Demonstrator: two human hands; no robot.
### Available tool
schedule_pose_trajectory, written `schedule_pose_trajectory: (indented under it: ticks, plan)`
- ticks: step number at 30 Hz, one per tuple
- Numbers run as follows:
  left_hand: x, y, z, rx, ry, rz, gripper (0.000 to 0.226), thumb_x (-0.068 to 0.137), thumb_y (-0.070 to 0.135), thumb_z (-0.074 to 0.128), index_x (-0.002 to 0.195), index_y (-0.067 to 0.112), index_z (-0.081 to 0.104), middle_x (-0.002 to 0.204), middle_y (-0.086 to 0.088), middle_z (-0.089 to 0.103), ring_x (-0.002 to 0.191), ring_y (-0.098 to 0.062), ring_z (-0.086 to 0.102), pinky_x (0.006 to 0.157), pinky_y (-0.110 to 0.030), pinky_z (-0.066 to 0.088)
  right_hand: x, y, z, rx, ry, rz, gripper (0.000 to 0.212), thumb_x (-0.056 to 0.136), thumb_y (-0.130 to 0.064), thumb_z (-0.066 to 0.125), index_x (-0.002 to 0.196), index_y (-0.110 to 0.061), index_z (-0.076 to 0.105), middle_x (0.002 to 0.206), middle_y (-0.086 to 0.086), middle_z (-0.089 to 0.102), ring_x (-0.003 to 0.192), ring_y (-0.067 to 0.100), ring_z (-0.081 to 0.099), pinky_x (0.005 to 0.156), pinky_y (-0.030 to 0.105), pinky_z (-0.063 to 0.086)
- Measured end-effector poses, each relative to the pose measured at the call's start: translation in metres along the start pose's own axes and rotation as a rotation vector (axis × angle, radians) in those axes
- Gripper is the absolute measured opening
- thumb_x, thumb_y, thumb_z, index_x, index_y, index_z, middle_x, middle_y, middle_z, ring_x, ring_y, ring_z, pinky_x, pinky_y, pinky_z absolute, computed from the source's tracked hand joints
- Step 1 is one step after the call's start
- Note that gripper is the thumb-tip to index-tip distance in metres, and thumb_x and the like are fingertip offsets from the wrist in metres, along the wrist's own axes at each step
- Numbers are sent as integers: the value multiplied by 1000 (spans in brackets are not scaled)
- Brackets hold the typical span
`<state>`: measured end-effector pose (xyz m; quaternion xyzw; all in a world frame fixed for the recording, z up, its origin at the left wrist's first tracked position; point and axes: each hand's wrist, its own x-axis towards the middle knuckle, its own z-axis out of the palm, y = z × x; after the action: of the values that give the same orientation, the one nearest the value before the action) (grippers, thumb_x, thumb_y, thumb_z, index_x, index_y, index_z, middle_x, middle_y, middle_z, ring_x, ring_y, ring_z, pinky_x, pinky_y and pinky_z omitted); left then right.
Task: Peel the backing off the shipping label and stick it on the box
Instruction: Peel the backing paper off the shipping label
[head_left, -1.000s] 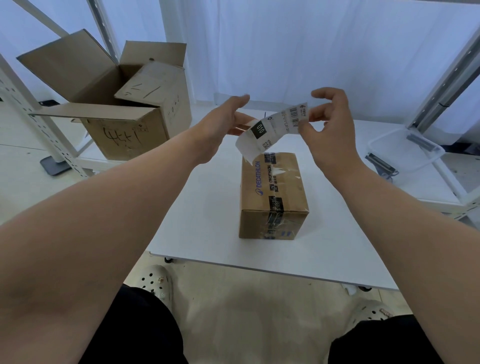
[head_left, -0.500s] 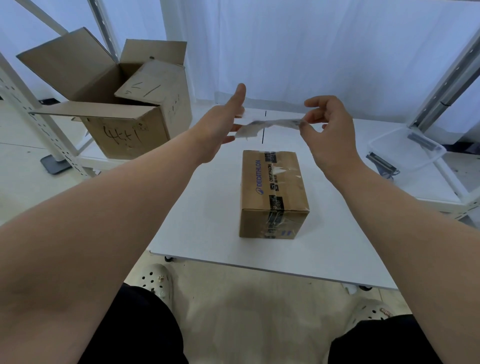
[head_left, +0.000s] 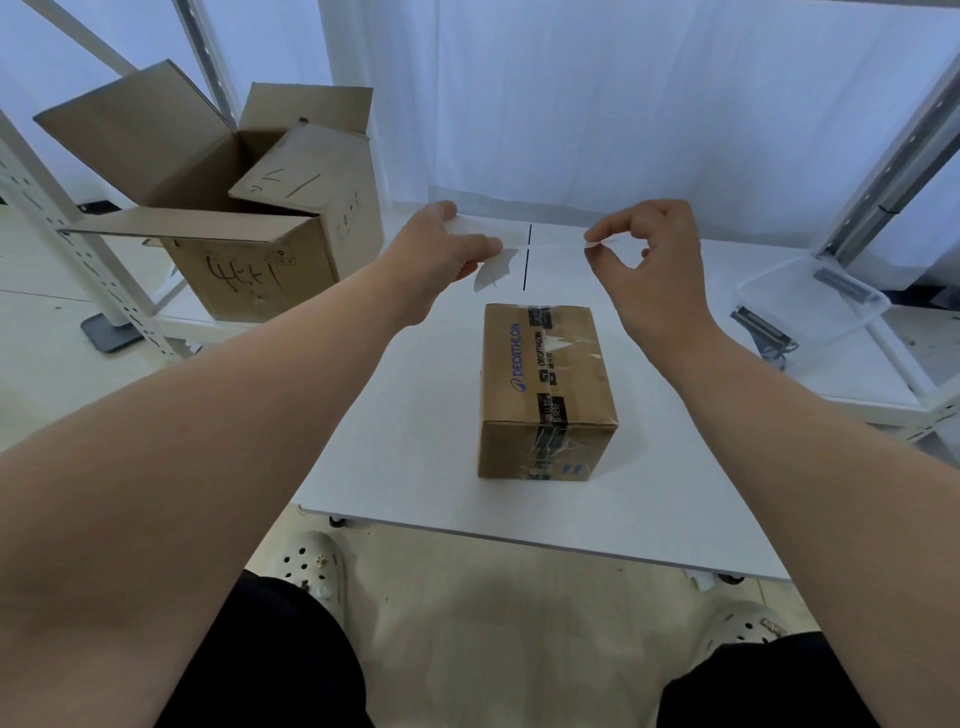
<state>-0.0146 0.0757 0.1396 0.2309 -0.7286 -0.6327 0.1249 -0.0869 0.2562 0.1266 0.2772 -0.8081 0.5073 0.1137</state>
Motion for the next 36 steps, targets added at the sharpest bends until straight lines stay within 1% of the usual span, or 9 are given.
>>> schedule_pose_trajectory:
  ticks: [4,8,13,15,18,22,27,34,36]
  plan:
    - [-2,2,2,25,42,18,74,82,5,67,145,6,28,113,-9,44,85,-15,57,96,-31,50,-1,-5,1,143,-60,144,23,84,-14,63,103,-26,62,111,0,46,93,11,52,85,22,45]
    - [1,1,4,158,129,89,74,81,11,68,144,11,29,131,-12,41,106,-25,55,94,-32,50,-2,-7,3,374,-160,323,34,82,-19,69,113,-27,56,114,9,55,100,20,59,85,33,55]
    - [1,0,7,196,105,117,74,81,13,69,144,13,30,136,-12,36,104,-26,56,88,-29,53,2,-3,6,248,-9,273,17,82,-8,65,93,-21,61,91,-9,59,87,13,58,87,36,54]
    - [0,1,7,176,88,107,74,81,12,69,144,12,30,132,-11,39,94,-22,58,91,-33,52,3,1,7,231,31,274,13,82,-8,64,87,-20,62,87,-8,60,80,11,55,84,34,53]
    - [-2,1,7,132,62,99,74,82,9,68,144,10,29,119,-8,42,82,-14,56,92,-32,52,4,6,7,193,66,258,10,81,-11,64,85,-20,63,98,3,63,81,12,53,81,32,51]
    - [-1,1,5,93,69,107,71,81,8,69,142,15,32,115,-7,47,79,-13,57,85,-26,52,5,11,5,157,109,239,18,81,-14,65,78,-30,60,115,9,59,84,11,49,78,22,45]
    - [0,-1,1,57,110,116,57,84,9,67,133,17,39,99,-10,57,74,-11,59,73,-18,51,3,14,3,146,75,224,15,85,-14,63,83,-29,58,123,6,53,100,10,49,76,10,38]
    - [3,-4,-1,76,168,144,36,86,6,63,115,19,47,98,-12,60,75,-15,59,81,-27,53,3,19,2,135,60,227,10,86,-16,63,87,-25,59,125,5,50,103,10,47,76,9,35]
    - [4,-6,-3,79,189,145,33,85,5,62,112,19,48,92,-9,57,76,-18,56,77,-28,52,3,18,3,143,65,232,15,86,-15,62,83,-29,57,125,4,50,103,11,47,77,13,37]
